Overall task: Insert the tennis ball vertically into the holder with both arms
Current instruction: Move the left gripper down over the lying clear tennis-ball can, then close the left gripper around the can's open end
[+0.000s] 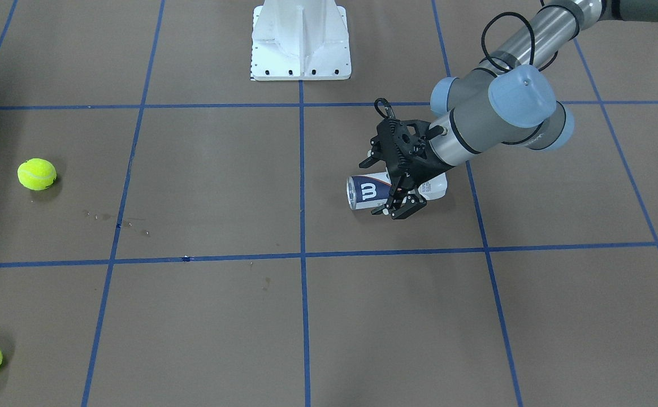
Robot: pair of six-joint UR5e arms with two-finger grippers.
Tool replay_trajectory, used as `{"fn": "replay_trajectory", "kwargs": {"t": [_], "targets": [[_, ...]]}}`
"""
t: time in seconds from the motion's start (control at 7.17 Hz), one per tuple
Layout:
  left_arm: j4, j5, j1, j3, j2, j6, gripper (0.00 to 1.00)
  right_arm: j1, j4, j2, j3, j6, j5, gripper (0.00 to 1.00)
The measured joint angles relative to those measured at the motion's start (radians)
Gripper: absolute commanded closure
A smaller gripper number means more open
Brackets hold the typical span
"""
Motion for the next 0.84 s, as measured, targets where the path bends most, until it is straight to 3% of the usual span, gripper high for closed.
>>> {"fn": "replay_trajectory", "kwargs": {"t": [0.56,0.84], "targets": [[0.349,0.021,0.021,-0.132,-0.004,0.177,0.01,0.000,0.000,-0.005,0.003,0.000,0.000,0.00],[0.408,0.152,0.080,-0.145,-0.016,0.233,0.01,0.001,0.000,-0.007,0.002,0.000,0.000,0.00]]}}
